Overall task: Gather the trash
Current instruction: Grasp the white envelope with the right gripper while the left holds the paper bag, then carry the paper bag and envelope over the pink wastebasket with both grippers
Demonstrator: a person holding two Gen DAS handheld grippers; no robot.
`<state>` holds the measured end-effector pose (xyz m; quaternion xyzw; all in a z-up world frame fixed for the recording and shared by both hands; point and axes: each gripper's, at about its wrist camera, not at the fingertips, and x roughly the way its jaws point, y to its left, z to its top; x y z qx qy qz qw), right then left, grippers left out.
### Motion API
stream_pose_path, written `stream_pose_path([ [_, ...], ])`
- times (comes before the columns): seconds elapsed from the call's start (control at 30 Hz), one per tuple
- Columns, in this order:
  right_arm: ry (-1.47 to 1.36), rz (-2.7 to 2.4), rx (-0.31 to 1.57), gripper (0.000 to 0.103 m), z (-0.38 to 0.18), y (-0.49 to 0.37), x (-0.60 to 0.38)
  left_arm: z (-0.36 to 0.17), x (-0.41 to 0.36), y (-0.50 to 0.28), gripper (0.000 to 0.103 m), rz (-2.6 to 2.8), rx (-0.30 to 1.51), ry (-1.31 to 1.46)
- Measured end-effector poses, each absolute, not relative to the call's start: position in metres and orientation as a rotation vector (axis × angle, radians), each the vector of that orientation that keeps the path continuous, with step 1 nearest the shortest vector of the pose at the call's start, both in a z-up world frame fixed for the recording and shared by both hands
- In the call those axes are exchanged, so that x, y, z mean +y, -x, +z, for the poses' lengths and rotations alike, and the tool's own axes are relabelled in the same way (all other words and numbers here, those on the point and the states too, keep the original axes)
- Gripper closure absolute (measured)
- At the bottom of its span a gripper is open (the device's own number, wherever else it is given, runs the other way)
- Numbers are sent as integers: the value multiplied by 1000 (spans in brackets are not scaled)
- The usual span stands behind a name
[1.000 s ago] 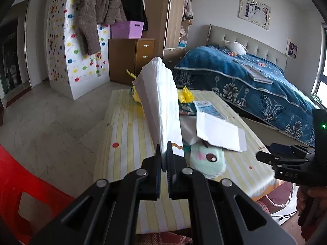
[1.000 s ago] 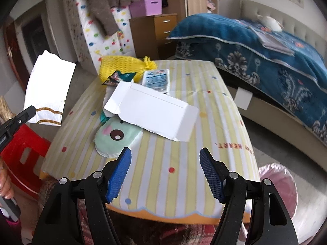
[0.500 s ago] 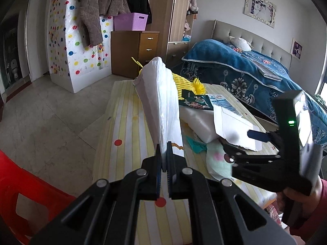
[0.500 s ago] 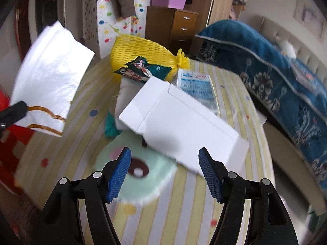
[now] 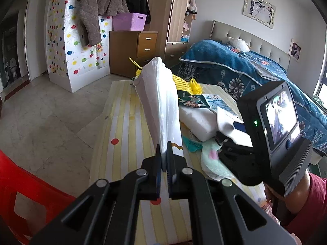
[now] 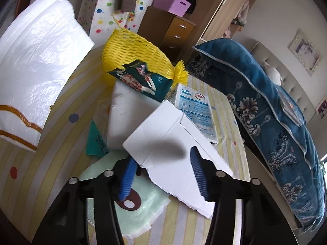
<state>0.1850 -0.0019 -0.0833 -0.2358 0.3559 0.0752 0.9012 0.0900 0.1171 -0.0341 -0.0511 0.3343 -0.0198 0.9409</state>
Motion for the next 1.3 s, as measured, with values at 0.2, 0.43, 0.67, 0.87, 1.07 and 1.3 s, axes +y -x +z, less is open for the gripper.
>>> stream_pose_path([
  [0.2,402,157,703,97,-55,-175,-23,-22,113,-76,101,-40,661,99],
  [0.43,266,174,648,100,-12,-145,-72,-3,94,-55,101,-60,620,76],
  [0.67,136,239,639,102,13,-109,-126,10,58,-37,101,-115,591,38],
  [0.87,40,248,625,102,25,-81,-166,13,28,-29,100,-171,591,8],
  [1.07,12,214,594,102,31,-56,-197,13,1,-23,100,-224,591,-22],
  [1.3,-37,172,583,102,34,-42,-232,9,-22,-20,101,-275,603,-48],
])
